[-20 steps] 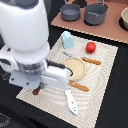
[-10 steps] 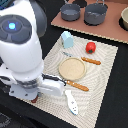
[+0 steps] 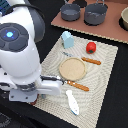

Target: Interact with the objects in diverse but meaningful ways.

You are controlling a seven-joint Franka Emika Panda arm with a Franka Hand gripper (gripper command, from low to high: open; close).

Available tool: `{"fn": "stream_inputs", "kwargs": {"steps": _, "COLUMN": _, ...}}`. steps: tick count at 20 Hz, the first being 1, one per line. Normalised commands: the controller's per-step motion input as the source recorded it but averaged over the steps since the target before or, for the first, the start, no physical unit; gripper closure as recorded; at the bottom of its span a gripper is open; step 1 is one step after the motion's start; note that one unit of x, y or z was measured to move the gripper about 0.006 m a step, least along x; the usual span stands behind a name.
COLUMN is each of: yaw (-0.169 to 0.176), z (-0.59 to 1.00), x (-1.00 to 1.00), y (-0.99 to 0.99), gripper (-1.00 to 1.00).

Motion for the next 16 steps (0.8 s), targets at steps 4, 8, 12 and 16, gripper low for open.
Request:
{"fn": "stream_inputs", "kwargs": {"steps": 4, "yaw": 0.115, "z": 0.64, "x": -0.1, "y": 0.57, "gripper": -1.0}}
{"fn": "stream_inputs", "kwargs": {"steps": 8, "yaw": 0.13, "z": 0.52, "x": -0.18, "y": 0.68, "gripper": -1.0}}
{"fn": "stream_inputs", "kwargs": {"steps": 12, "yaw": 0.124, "z": 0.43, "x": -0.2, "y": 0.73, "gripper": -1.0}}
{"fn": "stream_inputs", "kwargs": {"steps": 16, "yaw": 0.131, "z": 0.36, "x": -0.18, "y": 0.7, "gripper": -1.0}}
